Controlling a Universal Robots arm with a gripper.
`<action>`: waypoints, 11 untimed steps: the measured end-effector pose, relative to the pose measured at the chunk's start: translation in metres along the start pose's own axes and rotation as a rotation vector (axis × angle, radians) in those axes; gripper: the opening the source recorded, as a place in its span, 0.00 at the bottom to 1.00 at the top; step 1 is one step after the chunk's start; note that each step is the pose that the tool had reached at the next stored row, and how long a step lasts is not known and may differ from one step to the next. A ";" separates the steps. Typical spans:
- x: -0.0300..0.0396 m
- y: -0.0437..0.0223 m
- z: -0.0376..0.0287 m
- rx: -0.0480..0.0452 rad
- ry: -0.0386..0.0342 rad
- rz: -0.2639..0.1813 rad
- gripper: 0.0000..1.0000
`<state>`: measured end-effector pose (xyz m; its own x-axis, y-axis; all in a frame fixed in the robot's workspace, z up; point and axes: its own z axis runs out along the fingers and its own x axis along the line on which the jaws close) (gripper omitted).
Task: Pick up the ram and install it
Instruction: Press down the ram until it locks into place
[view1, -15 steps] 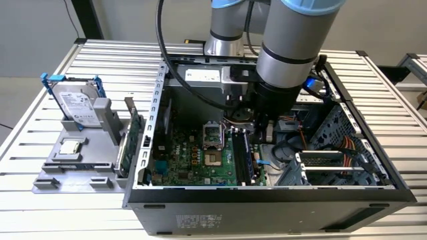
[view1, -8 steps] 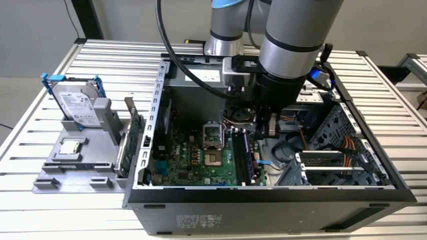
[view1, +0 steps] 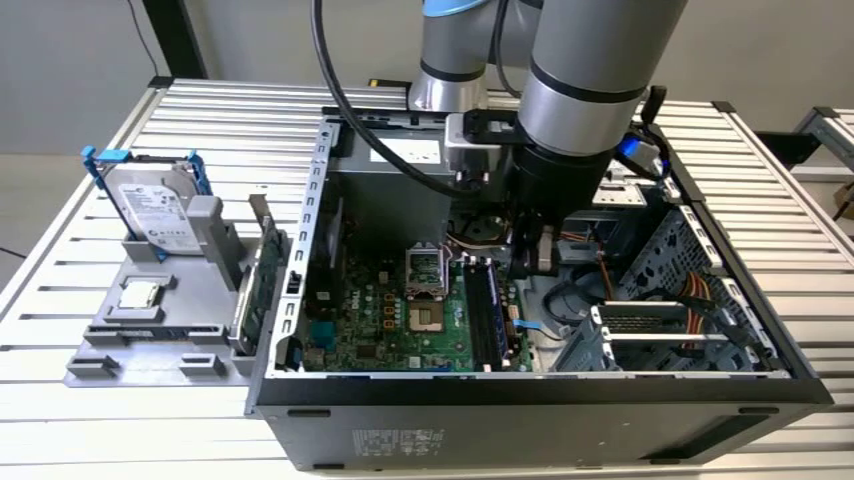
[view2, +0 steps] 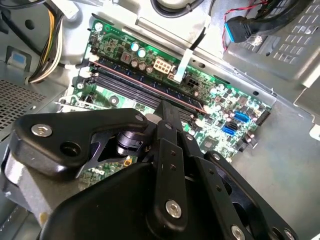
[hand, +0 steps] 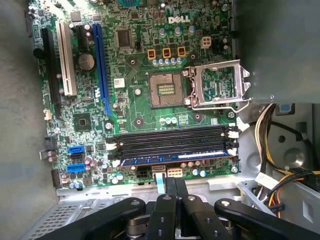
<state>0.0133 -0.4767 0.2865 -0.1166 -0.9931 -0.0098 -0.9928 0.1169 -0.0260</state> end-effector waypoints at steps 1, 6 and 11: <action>0.0000 0.0000 -0.0012 0.0000 -0.0003 0.000 0.00; -0.0001 -0.0003 -0.0078 0.0001 -0.0007 0.000 0.00; -0.0001 -0.0003 -0.0088 0.0000 -0.0004 0.000 0.00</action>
<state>0.0134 -0.4766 0.2953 -0.1165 -0.9931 -0.0102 -0.9928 0.1167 -0.0261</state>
